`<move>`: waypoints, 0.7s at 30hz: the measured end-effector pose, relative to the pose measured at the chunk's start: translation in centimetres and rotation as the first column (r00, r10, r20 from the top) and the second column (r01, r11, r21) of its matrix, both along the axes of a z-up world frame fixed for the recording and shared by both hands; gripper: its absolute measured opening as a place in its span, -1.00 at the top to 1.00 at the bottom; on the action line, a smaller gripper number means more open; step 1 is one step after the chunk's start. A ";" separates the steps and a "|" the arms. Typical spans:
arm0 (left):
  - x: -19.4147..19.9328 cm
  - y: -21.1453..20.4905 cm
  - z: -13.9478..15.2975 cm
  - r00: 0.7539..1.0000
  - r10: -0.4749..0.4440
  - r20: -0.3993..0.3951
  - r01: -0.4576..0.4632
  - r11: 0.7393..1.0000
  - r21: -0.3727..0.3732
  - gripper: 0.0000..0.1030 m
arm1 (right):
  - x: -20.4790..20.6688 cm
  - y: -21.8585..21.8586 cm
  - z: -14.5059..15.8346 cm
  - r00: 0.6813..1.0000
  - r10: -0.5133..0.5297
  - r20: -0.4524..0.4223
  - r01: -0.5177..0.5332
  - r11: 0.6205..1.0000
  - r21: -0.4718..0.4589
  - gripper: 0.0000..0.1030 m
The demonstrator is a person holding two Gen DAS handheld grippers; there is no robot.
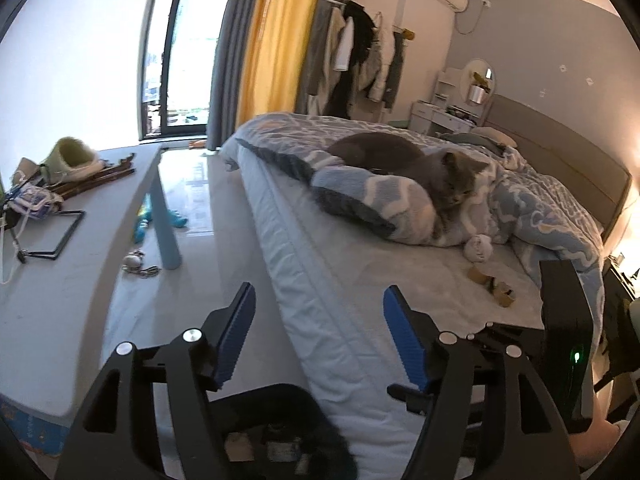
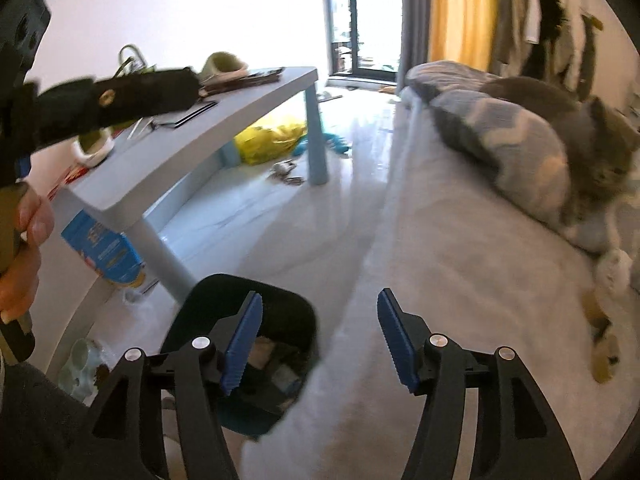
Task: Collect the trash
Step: 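Move both tools back over the bed toward the sock and cardboard rolls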
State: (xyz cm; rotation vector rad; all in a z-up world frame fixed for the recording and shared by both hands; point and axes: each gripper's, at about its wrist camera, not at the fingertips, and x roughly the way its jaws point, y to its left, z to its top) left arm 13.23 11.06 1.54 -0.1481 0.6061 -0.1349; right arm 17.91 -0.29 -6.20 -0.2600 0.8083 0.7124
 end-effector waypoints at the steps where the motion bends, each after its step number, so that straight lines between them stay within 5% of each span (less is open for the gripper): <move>1: 0.2 -0.6 -0.1 1.000 -0.009 -0.002 0.009 1.000 -0.002 -0.38 | 0.4 -1.2 0.1 1.000 -0.020 0.004 0.020 1.000 0.003 -0.20; 21: 1.3 -13.5 -2.3 0.972 -0.224 -0.069 0.228 0.972 0.052 -0.67 | 4.1 -18.0 1.6 0.949 -0.312 0.035 0.310 0.949 0.060 -0.54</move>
